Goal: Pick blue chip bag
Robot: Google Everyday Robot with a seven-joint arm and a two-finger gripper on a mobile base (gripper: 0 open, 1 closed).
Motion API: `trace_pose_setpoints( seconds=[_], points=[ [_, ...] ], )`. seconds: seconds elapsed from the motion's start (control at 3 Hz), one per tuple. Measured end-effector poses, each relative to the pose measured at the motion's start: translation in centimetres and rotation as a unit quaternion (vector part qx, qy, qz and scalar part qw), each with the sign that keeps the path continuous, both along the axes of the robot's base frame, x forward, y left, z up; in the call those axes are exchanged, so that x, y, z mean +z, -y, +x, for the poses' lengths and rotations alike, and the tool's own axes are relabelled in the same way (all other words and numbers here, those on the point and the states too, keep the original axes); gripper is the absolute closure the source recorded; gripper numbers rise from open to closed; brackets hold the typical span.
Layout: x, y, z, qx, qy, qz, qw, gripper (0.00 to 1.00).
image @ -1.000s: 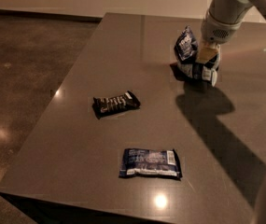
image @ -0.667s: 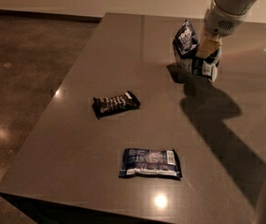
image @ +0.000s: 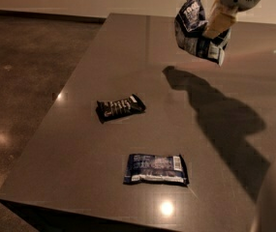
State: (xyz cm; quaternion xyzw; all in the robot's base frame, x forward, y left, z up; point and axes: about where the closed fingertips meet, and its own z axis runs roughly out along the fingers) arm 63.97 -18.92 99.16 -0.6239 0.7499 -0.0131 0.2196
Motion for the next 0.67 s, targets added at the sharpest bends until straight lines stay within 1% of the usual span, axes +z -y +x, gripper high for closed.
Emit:
trace_pose_setpoints(
  seconds=[0.33,0.67],
  points=[
    [2.9,-1.42,0.65,0.014,0.028,0.027,0.9991,1.0],
    [2.87,-1.71,1.32,0.013,0.037,0.03,0.9988,1.0]
  ],
)
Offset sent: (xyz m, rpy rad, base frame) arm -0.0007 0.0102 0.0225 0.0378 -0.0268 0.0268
